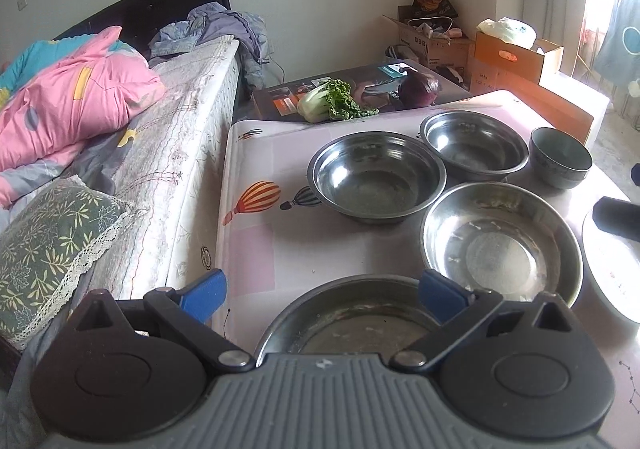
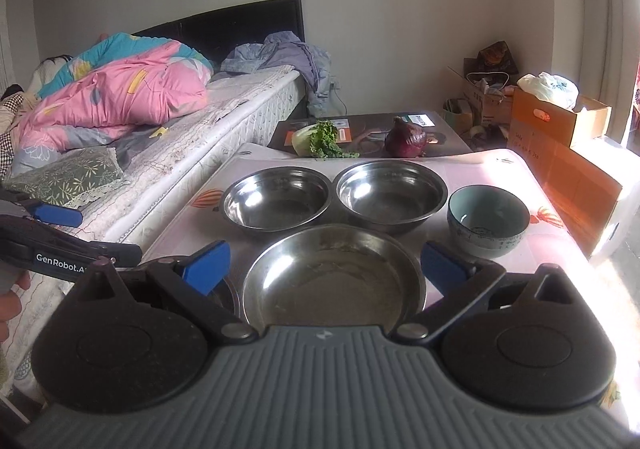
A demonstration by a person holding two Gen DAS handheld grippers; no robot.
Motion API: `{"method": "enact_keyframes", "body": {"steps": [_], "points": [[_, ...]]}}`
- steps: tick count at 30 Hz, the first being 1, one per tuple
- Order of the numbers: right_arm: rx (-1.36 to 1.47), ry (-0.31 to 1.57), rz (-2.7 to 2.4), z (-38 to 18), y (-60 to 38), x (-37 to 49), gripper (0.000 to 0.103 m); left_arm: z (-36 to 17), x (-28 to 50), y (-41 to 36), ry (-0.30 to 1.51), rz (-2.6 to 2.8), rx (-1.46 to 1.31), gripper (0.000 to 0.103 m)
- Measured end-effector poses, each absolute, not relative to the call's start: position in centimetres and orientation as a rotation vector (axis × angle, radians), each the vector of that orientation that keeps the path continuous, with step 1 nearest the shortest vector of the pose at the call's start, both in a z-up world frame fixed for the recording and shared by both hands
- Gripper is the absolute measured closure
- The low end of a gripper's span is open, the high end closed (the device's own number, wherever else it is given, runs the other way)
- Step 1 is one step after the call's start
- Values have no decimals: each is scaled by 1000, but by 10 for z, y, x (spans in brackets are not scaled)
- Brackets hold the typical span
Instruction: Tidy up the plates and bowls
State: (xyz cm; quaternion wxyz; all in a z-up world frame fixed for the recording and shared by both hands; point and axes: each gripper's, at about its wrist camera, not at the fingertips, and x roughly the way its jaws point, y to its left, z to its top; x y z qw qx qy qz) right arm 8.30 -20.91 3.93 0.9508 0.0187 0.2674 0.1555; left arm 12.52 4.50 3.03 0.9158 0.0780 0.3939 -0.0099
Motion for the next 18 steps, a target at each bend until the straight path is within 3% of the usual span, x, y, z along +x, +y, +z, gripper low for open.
{"method": "enact_keyframes", "body": {"steps": [8,15,18], "points": [[101,646,401,28,-184,202,4,0,220,63,866,-81,127,0],[171,772,429,-5,-160,283,26,-18,281,73,896,-97,23,9],[199,822,420,-20,-156,303,41,-29,298,69,929,-104,2,19]]}}
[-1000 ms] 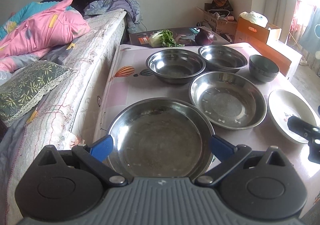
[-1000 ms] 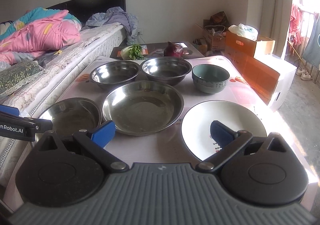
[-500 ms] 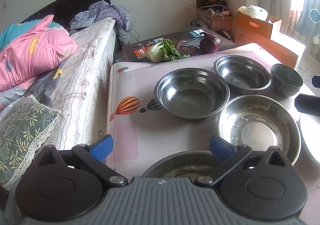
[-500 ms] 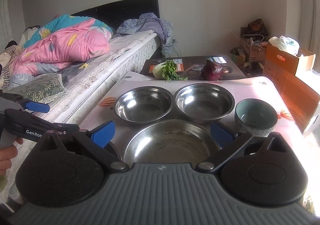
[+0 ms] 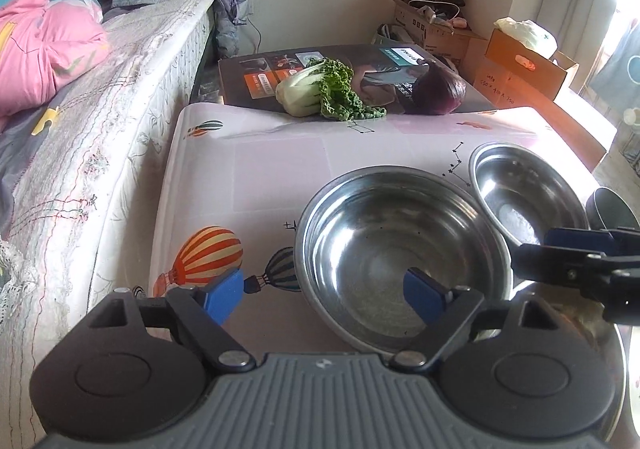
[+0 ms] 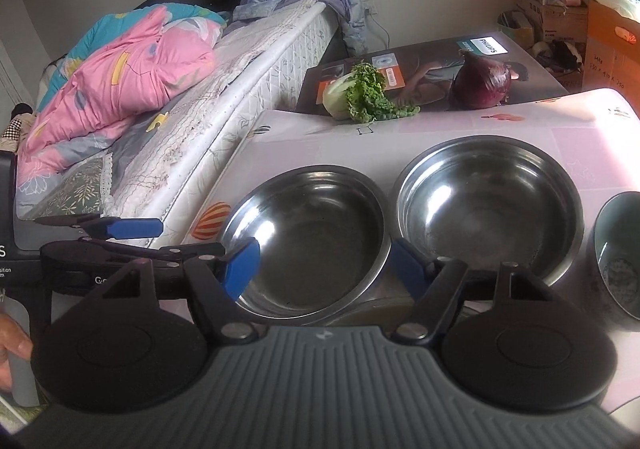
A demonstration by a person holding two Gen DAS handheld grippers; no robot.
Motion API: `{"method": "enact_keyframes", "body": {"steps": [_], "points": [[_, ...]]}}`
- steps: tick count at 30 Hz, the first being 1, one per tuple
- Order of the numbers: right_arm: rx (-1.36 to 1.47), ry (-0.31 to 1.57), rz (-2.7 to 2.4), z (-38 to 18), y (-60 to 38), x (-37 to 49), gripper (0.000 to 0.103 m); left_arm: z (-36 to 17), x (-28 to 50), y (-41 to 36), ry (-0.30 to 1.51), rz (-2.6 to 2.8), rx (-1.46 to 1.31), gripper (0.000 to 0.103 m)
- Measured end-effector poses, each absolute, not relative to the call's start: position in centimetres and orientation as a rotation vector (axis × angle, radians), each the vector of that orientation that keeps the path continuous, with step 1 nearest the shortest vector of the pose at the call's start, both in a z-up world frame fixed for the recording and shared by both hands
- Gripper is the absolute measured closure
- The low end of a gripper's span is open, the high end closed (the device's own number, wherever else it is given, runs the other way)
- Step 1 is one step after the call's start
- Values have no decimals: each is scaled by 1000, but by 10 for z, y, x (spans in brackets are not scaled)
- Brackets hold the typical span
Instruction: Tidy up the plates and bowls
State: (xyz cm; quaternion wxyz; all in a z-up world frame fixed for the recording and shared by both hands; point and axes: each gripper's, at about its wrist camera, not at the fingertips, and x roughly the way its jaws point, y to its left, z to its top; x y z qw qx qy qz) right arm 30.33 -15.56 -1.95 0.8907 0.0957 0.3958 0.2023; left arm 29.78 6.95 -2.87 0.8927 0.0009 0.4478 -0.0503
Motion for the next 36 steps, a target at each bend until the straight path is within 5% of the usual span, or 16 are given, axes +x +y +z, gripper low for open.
{"method": "enact_keyframes", "body": {"steps": [7,24,36], "points": [[203,853,392,-35,-158,315,63,-54,311,62,1008,-40,85,58],[104,899,395,-40,-108,349,88,-52,287,116,1024,7,17,60],[105,940,355,-50,-101,363,95,-59,287,116,1045,-24,-69,79]]}}
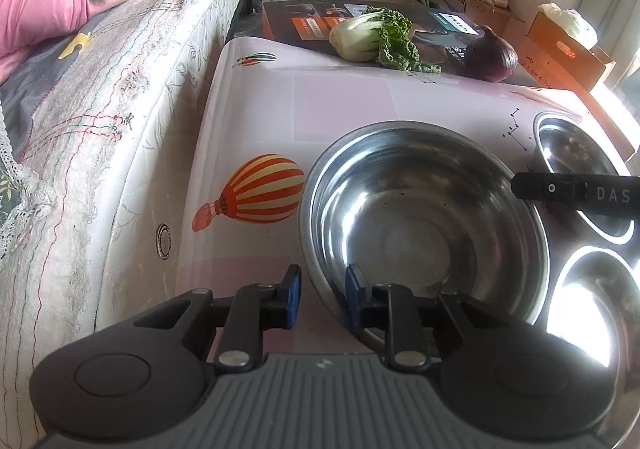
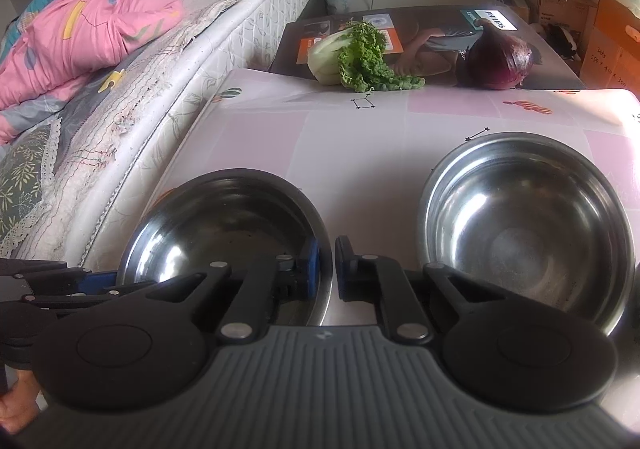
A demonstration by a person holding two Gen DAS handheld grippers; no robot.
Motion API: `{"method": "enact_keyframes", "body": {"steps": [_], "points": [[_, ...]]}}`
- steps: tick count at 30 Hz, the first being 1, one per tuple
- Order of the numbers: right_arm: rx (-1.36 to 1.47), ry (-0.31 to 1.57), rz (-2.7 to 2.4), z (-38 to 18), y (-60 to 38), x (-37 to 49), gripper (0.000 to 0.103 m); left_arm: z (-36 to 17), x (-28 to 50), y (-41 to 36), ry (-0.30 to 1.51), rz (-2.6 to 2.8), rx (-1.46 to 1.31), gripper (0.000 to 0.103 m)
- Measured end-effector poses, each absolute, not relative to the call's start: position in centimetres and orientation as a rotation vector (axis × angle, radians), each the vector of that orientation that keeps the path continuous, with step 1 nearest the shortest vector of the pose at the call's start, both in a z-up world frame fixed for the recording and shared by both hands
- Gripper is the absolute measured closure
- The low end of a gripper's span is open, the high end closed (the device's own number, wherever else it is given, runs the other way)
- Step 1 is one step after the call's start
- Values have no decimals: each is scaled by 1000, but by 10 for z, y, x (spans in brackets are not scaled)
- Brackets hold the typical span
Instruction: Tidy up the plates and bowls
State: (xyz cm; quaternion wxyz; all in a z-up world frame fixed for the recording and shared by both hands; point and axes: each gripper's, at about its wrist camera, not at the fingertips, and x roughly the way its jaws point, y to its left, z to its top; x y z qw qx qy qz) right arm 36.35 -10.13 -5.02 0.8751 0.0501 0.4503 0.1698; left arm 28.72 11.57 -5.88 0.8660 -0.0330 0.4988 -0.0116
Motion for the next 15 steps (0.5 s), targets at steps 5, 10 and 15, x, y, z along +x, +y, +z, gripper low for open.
{"method": "enact_keyframes", "body": {"steps": [5,10,15], "points": [[143,961,358,-52,-103,368,91,-63,290,114,1058,-25,-73,83],[172,996,364,-56,-103,373,91,-65,291,113,1061,-21,-79,83],[211,1036,371,-66,-103,372,93,-61,288,115,1062,-20,-87,83]]}}
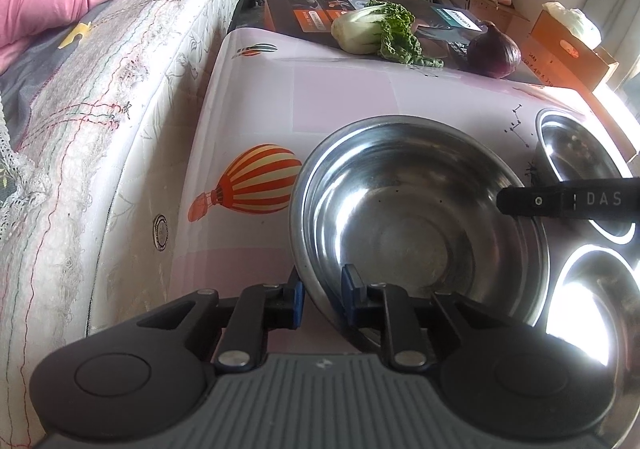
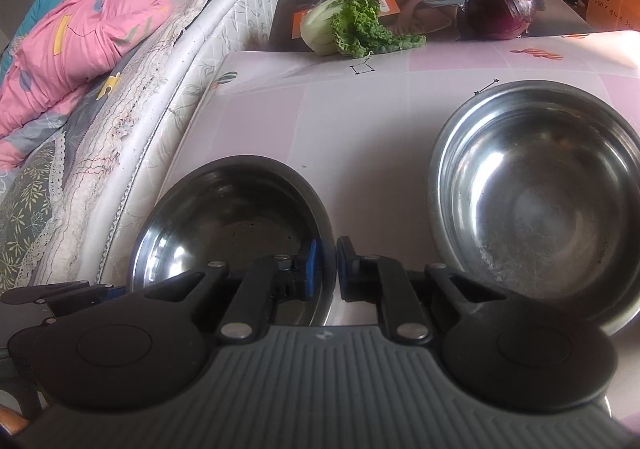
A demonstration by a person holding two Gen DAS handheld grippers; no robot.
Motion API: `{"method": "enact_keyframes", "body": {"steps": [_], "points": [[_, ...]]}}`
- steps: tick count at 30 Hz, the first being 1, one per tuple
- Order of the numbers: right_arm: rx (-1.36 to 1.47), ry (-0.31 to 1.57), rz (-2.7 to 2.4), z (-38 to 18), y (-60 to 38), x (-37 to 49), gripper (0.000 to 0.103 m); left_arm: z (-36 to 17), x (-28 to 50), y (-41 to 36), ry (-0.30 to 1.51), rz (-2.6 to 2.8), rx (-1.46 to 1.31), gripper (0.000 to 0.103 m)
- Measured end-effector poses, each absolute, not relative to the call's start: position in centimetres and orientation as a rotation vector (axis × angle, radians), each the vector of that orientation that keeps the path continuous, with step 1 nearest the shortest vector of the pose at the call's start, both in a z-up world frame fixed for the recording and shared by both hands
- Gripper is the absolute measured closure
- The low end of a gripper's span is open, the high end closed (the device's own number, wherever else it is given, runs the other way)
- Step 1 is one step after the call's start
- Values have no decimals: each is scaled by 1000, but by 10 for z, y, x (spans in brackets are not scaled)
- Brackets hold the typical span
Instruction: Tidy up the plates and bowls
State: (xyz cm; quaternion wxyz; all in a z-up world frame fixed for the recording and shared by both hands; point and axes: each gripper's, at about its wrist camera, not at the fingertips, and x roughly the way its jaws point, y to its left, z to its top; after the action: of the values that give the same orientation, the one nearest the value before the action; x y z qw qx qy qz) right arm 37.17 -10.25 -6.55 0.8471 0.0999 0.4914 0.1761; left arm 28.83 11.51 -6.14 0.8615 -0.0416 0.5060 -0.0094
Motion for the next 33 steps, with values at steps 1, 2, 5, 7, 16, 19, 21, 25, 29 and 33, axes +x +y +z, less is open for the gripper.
{"method": "enact_keyframes", "body": {"steps": [1,2,5,7,16,19,21,25,29,33], "points": [[209,1034,373,-65,-102,370,93,-60,287,115,1058,-19,-85,83],[213,1033,376,-65,-102,369,93,-58,286,116,1052,-18,-79,83],[216,1033,388,-64,-101,365,94,-55,286,118,1053,-18,-76,83],[207,1032,390,-63,-100,364,94,-57,287,119,1058,-13,-72,83],[185,1017,387,-60,-97,363,94,-57,285,118,1051,-4,-68,83],[178,1006,390,-57,-97,362,94,-52,284,118,1036,0,-65,83],[169,996,391,-55,-96,360,94,-50,283,118,1027,1,-60,83],[160,984,395,-51,-96,359,94,-44,280,117,1012,4,-49,83],[154,974,398,-47,-96,357,94,-42,278,117,1006,5,-51,83],[144,964,399,-44,-98,356,94,-39,277,115,999,3,-47,83]]}}
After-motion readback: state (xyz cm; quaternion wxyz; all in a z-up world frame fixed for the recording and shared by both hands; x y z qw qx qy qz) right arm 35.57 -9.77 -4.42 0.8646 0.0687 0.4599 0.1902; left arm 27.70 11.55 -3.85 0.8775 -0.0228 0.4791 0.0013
